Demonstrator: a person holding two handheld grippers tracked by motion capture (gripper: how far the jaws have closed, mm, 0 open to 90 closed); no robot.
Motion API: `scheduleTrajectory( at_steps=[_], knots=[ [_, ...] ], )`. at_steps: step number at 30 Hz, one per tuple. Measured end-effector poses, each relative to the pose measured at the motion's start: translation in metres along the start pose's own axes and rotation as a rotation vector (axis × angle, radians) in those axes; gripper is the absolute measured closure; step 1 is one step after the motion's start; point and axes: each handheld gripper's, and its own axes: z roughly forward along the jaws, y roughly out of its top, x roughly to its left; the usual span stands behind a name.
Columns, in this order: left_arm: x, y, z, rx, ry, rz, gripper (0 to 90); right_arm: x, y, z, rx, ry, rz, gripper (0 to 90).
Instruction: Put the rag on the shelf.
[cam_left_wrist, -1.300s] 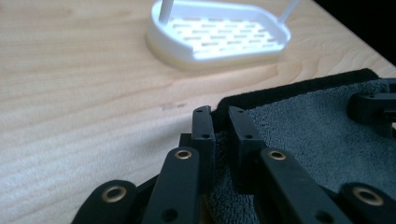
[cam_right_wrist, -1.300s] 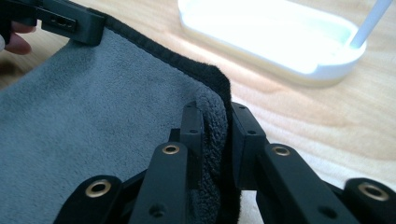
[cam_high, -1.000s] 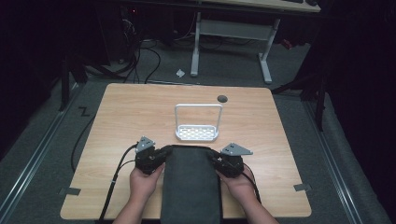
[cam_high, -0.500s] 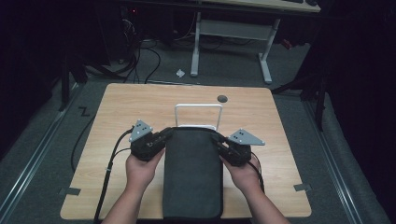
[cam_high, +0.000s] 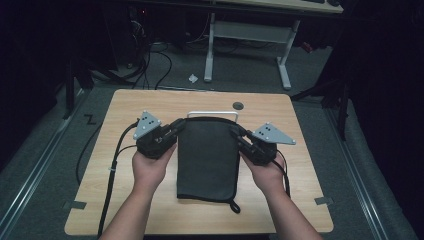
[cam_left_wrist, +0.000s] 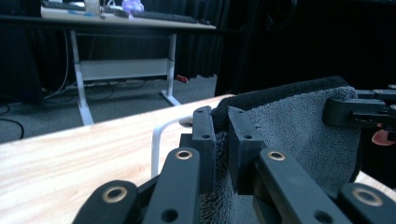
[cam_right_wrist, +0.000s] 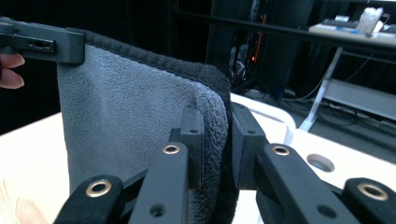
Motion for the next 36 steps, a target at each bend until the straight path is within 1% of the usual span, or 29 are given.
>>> scheduleTrajectory(
  at_steps=[2, 3, 7, 8, 11, 15, 22, 26, 28, 31, 34, 35, 36],
  knots=[
    [-0.001, 0.005, 0.000, -0.014, 0.002, 0.003, 82.7, -0.001, 0.005, -0.001, -0.014, -0.002, -0.002, 78.2],
    [-0.001, 0.011, -0.001, -0.026, 0.003, 0.007, 82.7, -0.001, 0.011, -0.002, -0.029, -0.004, -0.004, 78.2],
    [-0.003, 0.021, -0.001, -0.045, 0.002, 0.018, 82.7, -0.004, 0.020, -0.004, -0.048, -0.005, -0.001, 78.2],
    [-0.003, 0.021, -0.001, -0.045, 0.002, 0.018, 82.7, -0.004, 0.020, -0.004, -0.048, -0.005, -0.001, 78.2],
    [-0.004, 0.028, -0.001, -0.059, -0.001, 0.024, 82.8, -0.005, 0.028, -0.006, -0.065, -0.013, -0.004, 78.2],
    [-0.006, 0.036, 0.000, -0.067, -0.004, 0.044, 83.3, -0.009, 0.037, -0.008, -0.082, -0.024, -0.008, 78.2],
    [-0.005, 0.046, 0.005, -0.087, -0.002, 0.063, 83.4, -0.012, 0.047, -0.010, -0.095, -0.037, -0.014, 78.2],
    [-0.003, 0.056, 0.014, -0.096, 0.005, 0.090, 83.4, -0.017, 0.059, -0.008, -0.097, -0.058, -0.030, 78.2],
    [0.000, 0.061, 0.019, -0.099, 0.004, 0.093, 83.3, -0.021, 0.064, -0.006, -0.097, -0.063, -0.033, 78.2],
    [0.005, 0.067, 0.026, -0.096, 0.010, 0.101, 83.3, -0.025, 0.068, -0.002, -0.099, -0.064, -0.027, 78.2],
    [0.011, 0.073, 0.035, -0.088, 0.018, 0.110, 83.3, -0.035, 0.073, 0.010, -0.096, -0.068, -0.023, 78.2],
    [0.013, 0.074, 0.038, -0.086, 0.023, 0.114, 83.3, -0.035, 0.073, 0.010, -0.096, -0.068, -0.023, 78.2],
    [0.015, 0.076, 0.041, -0.085, 0.028, 0.117, 83.3, -0.037, 0.074, 0.013, -0.095, -0.066, -0.013, 78.2]
  ],
)
